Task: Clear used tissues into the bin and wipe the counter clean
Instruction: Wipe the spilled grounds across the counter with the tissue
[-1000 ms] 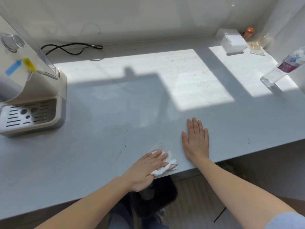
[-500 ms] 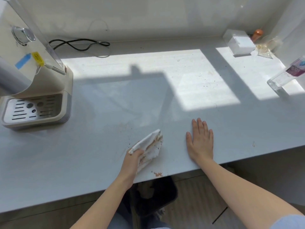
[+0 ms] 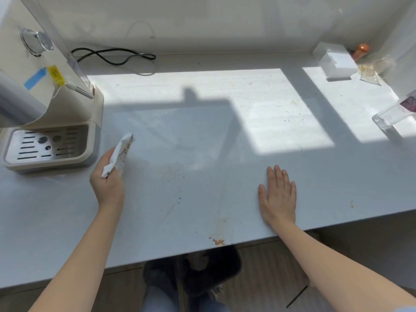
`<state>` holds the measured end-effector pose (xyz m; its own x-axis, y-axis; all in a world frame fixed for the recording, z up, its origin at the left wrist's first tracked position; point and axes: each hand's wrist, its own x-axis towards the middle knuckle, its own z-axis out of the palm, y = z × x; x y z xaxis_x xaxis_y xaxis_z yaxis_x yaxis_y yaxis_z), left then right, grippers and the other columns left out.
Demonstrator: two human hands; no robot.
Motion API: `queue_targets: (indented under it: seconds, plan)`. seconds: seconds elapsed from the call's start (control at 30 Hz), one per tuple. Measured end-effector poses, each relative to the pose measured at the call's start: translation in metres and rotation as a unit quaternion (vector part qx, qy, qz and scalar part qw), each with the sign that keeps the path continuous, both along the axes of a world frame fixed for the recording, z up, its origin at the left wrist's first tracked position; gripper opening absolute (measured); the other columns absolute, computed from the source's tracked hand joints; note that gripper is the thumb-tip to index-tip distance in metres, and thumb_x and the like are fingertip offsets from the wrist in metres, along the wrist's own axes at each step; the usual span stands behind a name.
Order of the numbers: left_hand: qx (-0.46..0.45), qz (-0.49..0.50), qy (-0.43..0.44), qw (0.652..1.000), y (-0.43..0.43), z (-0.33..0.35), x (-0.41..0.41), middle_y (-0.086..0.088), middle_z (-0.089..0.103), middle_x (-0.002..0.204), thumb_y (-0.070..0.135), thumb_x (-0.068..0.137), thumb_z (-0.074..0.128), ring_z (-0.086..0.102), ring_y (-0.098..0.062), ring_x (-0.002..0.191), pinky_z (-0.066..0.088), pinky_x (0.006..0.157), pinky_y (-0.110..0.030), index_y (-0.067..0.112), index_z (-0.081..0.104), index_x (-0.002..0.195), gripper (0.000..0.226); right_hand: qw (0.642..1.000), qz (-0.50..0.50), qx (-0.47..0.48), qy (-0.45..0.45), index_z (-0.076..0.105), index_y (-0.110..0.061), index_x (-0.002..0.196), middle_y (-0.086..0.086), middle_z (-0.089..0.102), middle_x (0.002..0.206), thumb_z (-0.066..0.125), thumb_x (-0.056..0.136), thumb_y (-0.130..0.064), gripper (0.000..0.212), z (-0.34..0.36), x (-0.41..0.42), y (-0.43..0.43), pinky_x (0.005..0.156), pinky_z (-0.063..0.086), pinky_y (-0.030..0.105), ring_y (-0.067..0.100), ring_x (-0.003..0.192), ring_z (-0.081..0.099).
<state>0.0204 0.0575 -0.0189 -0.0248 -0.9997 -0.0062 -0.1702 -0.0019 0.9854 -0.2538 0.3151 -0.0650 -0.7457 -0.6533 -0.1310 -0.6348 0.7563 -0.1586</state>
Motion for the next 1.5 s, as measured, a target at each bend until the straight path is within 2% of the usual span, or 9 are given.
queue_targets:
  seconds: [0.07,0.17,0.27,0.33,0.43,0.67,0.83,1.3,1.5]
  plan:
    - [-0.043,-0.058,-0.107,0.992,-0.007,-0.017,0.005,-0.003,0.065,0.121,0.003,0.083,0.035,0.057,-0.013,0.116,0.045,0.096,-0.024,0.015,0.064,0.118,0.047,1.000,-0.001,0.001,0.001,0.005,-0.020,0.152,-0.001,0.002,0.162,0.018,0.097,-0.043,0.061,0.000,0.000,0.000,0.121,-0.001,0.041,0.016,0.149,-0.003]
    - [-0.067,-0.170,-0.192,0.964,-0.005,-0.037,0.003,0.000,0.055,0.132,-0.010,0.079,0.036,0.047,-0.018,0.129,0.030,0.103,-0.008,0.009,0.061,0.122,0.054,1.000,-0.003,-0.001,-0.001,0.005,-0.021,0.152,-0.002,0.002,0.162,0.019,0.097,-0.043,0.061,0.000,0.000,0.000,0.121,-0.002,0.041,0.016,0.149,-0.003]
    - [-0.076,-0.247,-0.242,0.935,-0.001,-0.045,-0.007,0.001,0.048,0.140,-0.018,0.074,0.036,0.033,-0.014,0.137,0.020,0.111,-0.017,0.012,0.058,0.126,0.064,1.000,-0.003,-0.005,-0.003,0.006,-0.021,0.152,-0.002,0.003,0.162,0.021,0.098,-0.042,0.060,0.000,-0.001,0.000,0.121,-0.002,0.041,0.016,0.149,-0.003]
    - [-0.065,-0.287,-0.254,0.921,0.002,-0.042,-0.016,0.003,0.041,0.145,-0.009,0.080,0.036,0.025,-0.011,0.140,0.016,0.112,-0.025,0.016,0.051,0.133,0.061,1.000,-0.003,-0.003,-0.003,0.005,-0.021,0.152,-0.002,0.003,0.162,0.021,0.098,-0.042,0.060,0.000,-0.001,0.000,0.121,-0.002,0.041,0.016,0.149,-0.003]
    - [-0.067,-0.367,-0.262,0.890,0.012,-0.037,-0.027,0.011,0.027,0.148,0.022,0.093,0.035,0.014,-0.002,0.139,0.008,0.113,-0.022,0.019,0.037,0.142,0.049,1.000,-0.002,0.000,-0.001,0.005,-0.020,0.152,-0.001,0.002,0.162,0.021,0.098,-0.042,0.061,0.000,0.000,0.000,0.121,-0.002,0.042,0.016,0.149,-0.003]
    - [-0.109,-0.470,-0.296,0.824,0.050,-0.038,-0.036,0.007,0.009,0.155,0.026,0.101,0.033,-0.002,-0.006,0.144,-0.005,0.114,-0.019,0.018,0.019,0.146,0.049,1.000,-0.001,-0.002,-0.001,0.005,-0.020,0.152,-0.001,0.003,0.162,0.019,0.097,-0.043,0.062,0.000,0.000,0.000,0.121,-0.001,0.043,0.017,0.149,-0.002]
    - [-0.100,-0.516,-0.304,0.794,0.091,-0.037,-0.024,0.013,0.002,0.157,0.042,0.097,0.021,-0.013,0.006,0.141,-0.011,0.115,-0.017,0.029,0.009,0.147,0.053,1.000,0.000,-0.004,0.000,0.003,-0.020,0.152,0.000,0.002,0.162,0.018,0.097,-0.044,0.062,-0.001,-0.001,0.001,0.121,-0.001,0.042,0.018,0.149,-0.003]
    - [-0.046,-0.499,-0.247,0.830,0.176,-0.027,-0.010,0.020,0.016,0.154,0.037,0.098,0.019,0.001,0.006,0.142,-0.001,0.118,-0.021,0.037,0.019,0.143,0.045,1.000,0.006,-0.016,0.000,0.007,-0.019,0.152,0.001,0.006,0.162,0.020,0.097,-0.043,0.062,-0.001,-0.001,0.001,0.121,0.002,0.044,0.019,0.149,0.000]
    - [0.058,-0.375,-0.156,0.912,0.184,-0.023,-0.009,0.043,0.022,0.143,0.051,0.095,0.022,0.012,0.012,0.138,0.010,0.112,-0.011,0.052,0.030,0.137,0.043,1.000,0.006,-0.020,-0.002,0.007,-0.020,0.152,0.001,0.005,0.162,0.019,0.097,-0.043,0.061,-0.001,-0.001,0.001,0.121,0.001,0.043,0.019,0.149,-0.001]
